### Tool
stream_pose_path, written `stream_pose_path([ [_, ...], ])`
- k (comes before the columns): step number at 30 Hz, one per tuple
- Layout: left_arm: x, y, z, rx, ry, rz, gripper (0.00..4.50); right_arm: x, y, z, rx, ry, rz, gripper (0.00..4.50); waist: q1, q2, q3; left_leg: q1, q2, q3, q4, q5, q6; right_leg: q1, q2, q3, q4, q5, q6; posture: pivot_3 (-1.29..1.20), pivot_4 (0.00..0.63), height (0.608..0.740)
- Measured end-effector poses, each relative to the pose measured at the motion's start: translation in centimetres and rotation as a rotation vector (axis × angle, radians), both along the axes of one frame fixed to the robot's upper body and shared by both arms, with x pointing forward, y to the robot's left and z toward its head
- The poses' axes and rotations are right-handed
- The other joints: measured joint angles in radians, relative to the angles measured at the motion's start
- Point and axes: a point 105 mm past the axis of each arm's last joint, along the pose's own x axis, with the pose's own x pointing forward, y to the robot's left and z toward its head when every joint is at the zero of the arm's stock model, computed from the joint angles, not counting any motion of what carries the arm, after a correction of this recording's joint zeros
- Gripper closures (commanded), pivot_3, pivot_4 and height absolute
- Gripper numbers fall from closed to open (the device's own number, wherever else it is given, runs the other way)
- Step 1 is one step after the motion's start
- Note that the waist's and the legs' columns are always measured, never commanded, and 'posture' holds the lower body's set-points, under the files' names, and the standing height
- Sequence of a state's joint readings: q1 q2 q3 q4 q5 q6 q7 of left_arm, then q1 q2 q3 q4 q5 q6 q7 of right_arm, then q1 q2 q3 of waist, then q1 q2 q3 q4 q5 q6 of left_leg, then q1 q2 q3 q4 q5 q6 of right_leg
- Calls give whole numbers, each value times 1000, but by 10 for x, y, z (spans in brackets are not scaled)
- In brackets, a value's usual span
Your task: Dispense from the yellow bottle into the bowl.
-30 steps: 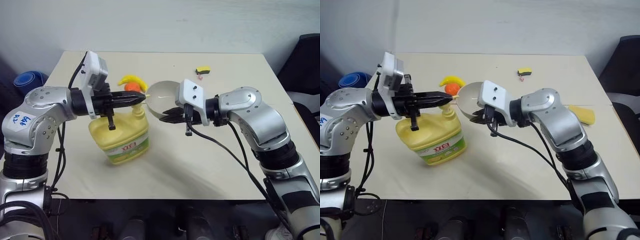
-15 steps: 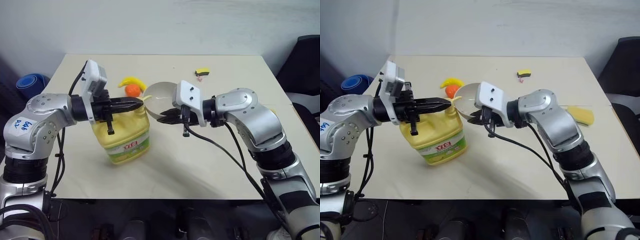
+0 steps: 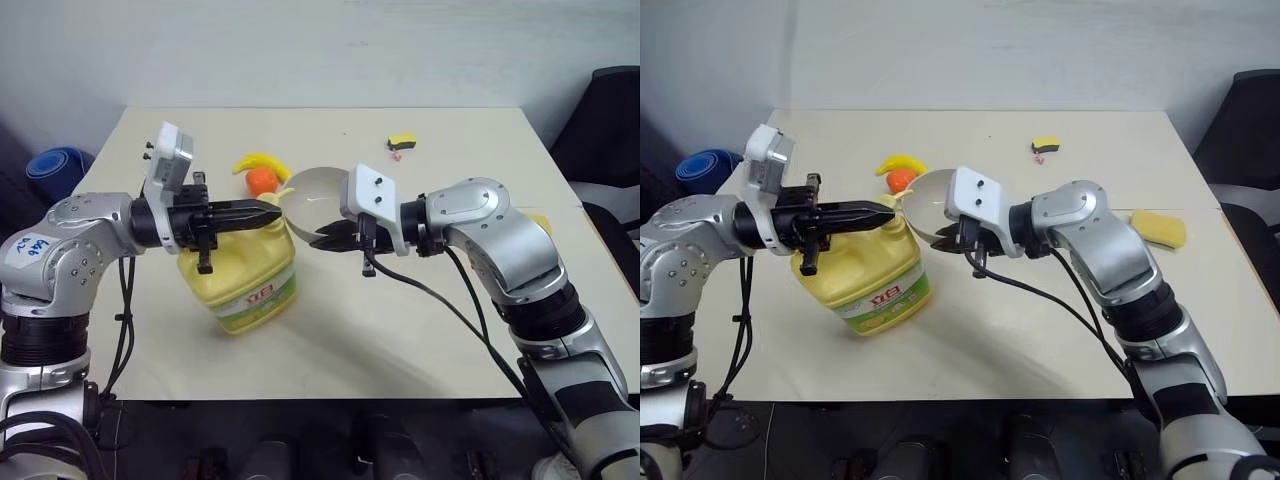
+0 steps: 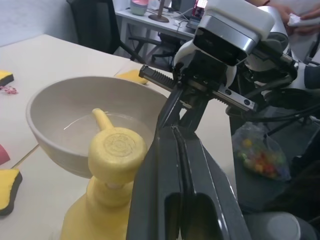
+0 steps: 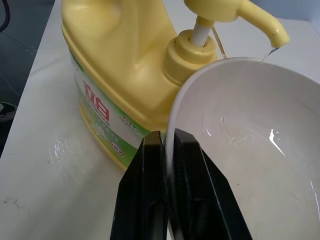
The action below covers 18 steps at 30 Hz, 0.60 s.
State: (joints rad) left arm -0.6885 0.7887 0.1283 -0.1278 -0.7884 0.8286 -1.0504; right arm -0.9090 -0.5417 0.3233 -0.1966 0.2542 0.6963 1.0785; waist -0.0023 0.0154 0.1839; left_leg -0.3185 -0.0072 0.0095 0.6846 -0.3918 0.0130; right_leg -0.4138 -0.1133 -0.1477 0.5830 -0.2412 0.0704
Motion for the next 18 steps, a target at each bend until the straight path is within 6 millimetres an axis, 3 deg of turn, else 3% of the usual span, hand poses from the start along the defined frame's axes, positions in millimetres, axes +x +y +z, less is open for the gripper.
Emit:
stream_pose_path([
  [6, 13, 4, 17, -10, -65, 60, 4476, 0, 1, 0, -2, -10, 2, 4500, 0, -4, 3, -1, 0, 0, 0, 0, 0, 0, 0, 0, 0, 0, 0, 0, 150, 740],
  [18, 21, 5, 12, 11, -81, 127, 4476, 2, 2, 2, -2, -36, 5, 4500, 0, -5, 4, -1, 0, 0, 0, 0, 0, 0, 0, 0, 0, 0, 0, 0, 150, 740],
])
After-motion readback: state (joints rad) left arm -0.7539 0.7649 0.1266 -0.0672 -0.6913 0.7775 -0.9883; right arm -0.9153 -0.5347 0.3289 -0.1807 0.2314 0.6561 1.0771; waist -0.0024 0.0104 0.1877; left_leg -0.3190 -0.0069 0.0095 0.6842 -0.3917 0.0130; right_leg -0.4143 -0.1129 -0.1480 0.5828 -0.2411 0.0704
